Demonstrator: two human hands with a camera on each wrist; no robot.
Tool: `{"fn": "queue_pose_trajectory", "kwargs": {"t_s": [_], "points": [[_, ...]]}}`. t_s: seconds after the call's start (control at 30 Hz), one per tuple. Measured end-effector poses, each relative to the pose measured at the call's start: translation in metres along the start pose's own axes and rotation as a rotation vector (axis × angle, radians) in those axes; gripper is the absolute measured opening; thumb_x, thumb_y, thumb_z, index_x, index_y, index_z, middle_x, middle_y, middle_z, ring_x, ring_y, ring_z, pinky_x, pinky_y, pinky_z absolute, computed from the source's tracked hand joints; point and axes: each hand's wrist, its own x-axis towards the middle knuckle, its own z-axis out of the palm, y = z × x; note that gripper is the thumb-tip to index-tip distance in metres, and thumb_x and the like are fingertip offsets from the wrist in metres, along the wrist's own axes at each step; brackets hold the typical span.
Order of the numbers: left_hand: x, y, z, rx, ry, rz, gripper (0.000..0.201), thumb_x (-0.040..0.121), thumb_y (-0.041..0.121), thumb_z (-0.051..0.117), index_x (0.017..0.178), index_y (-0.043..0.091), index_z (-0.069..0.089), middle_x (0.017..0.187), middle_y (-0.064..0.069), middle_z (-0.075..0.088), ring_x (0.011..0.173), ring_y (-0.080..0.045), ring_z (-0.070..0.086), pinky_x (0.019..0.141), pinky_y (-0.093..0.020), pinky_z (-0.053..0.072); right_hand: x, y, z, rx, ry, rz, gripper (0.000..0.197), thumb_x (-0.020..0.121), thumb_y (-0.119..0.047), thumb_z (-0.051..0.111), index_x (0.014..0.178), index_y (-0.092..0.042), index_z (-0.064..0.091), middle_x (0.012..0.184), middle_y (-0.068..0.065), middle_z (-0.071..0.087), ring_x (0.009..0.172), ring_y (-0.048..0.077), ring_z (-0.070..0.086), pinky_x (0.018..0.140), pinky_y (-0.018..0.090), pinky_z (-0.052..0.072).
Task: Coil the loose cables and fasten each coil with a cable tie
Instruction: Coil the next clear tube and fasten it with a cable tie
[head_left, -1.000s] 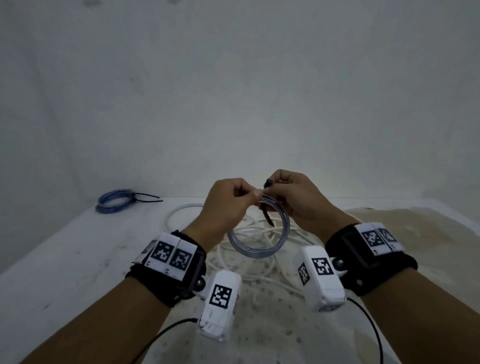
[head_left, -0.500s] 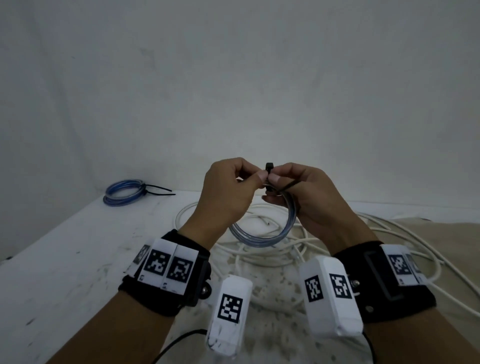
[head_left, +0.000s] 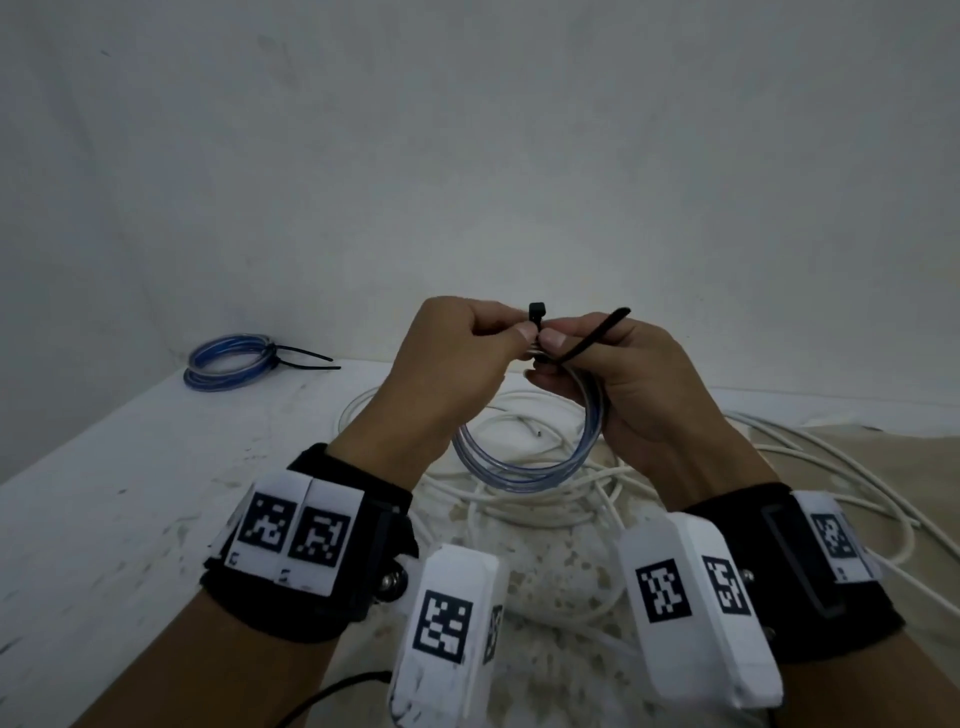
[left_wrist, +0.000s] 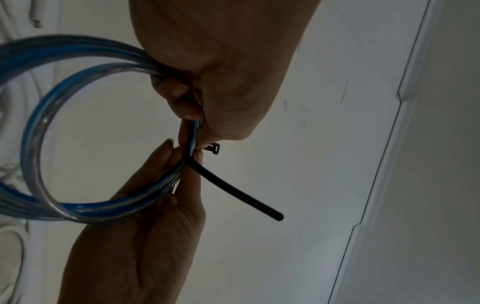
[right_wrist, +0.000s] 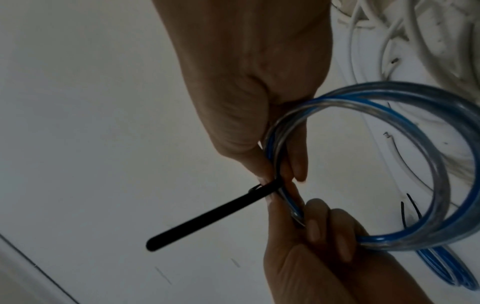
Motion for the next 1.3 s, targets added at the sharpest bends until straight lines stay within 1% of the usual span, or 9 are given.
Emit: {"fn": "queue_pose_trajectory", "kwargs": {"t_s": [0.2,0.4,0.57,0.7,0.87,1.03,1.13,1.2,1.3], "points": [[-0.002,0.0,-0.001,0.098,0.042,0.024,0.021,0.092,0.017,0.065,0.077,0.027,0.077,0.076,0.009,0.074,0.076,0.001,0.068,0.065,-0.019,0.047,0.001,0.006,0.003,-0.014,0.025,0.011,0.004,0.084,0.0,0.067,0.083,0.002,0.063,0.072,0.013,0.071,0.064,0.021,0.069,0.065,0.029,0.059],[0.002,0.002,-0.008,-0.096,0.132,-0.059,0.019,0.092,0.012,0.065,0.078,0.02,0.075,0.074,-0.002,0.071,0.039,0.005,0.048,0.054,-0.016,0.033,-0.001,-0.008,-0.009,-0.025,-0.053,0.232,0.035,0.102,-0.023,0.043,0.103,0.001,0.068,0.092,0.021,0.073,0.084,0.032,0.072,0.076,0.043,0.06],[0.003,0.004,-0.01,-0.166,0.137,-0.073,0.015,0.095,0.013,0.062,0.092,0.01,0.076,0.08,-0.005,0.071,0.037,0.002,0.044,0.047,-0.013,0.03,-0.005,-0.005,-0.006,0.155,-0.176,0.36,0.038,0.087,-0.032,0.051,0.097,-0.001,0.072,0.059,0.001,0.054,0.048,0.012,0.05,0.057,0.032,0.057],[0.004,0.001,-0.013,-0.179,0.073,-0.099,0.017,0.096,0.014,0.061,0.089,0.017,0.076,0.082,-0.008,0.07,0.045,-0.009,0.029,0.046,-0.022,0.024,-0.003,-0.002,-0.008,0.207,-0.21,0.341,0.035,0.094,-0.027,0.047,0.1,0.0,0.068,0.057,-0.003,0.038,0.048,0.009,0.032,0.05,0.022,0.044],[0.006,-0.002,-0.013,-0.087,0.115,-0.096,0.014,0.093,0.016,0.065,0.087,0.018,0.078,0.076,-0.014,0.068,0.042,-0.007,0.039,0.047,-0.021,0.035,-0.001,0.007,-0.005,0.226,-0.172,0.315,0.035,0.099,-0.026,0.043,0.1,0.001,0.066,0.056,-0.004,0.033,0.048,0.008,0.028,0.049,0.021,0.04],[0.007,-0.005,-0.014,-0.035,0.18,-0.034,0.015,0.093,0.012,0.063,0.091,0.009,0.078,0.081,-0.003,0.076,0.047,0.007,0.055,0.048,-0.004,0.036,-0.001,0.011,0.003,0.118,-0.098,0.279,0.036,0.104,-0.024,0.04,0.101,0.001,0.066,0.056,0.0,0.042,0.048,0.011,0.035,0.051,0.023,0.043],[0.009,-0.009,-0.016,0.0,0.193,-0.04,0.014,0.091,0.015,0.066,0.087,0.014,0.079,0.082,0.002,0.076,0.084,0.0,0.068,0.063,-0.002,0.041,0.001,0.011,0.002,-0.428,0.052,0.045,0.019,0.101,-0.021,0.052,0.107,-0.012,0.068,0.087,0.003,0.069,0.075,0.017,0.062,0.07,0.032,0.057],[0.009,-0.011,-0.016,0.029,0.193,-0.045,0.014,0.09,0.015,0.066,0.084,0.016,0.079,0.079,0.004,0.076,0.087,-0.003,0.068,0.069,-0.009,0.044,0.001,0.006,0.0,-0.825,0.055,-0.275,0.022,0.092,-0.022,0.066,0.113,-0.027,0.066,0.117,-0.006,0.063,0.104,0.007,0.061,0.091,0.028,0.051],[0.005,-0.011,-0.011,0.05,0.18,-0.033,0.014,0.086,0.016,0.069,0.076,0.021,0.076,0.07,0.007,0.074,0.077,-0.003,0.07,0.074,-0.02,0.051,-0.004,-0.001,0.008,-0.898,-0.078,-0.577,0.023,0.085,-0.032,0.073,0.107,-0.026,0.073,0.113,-0.012,0.068,0.11,0.005,0.061,0.095,0.023,0.045]]}}
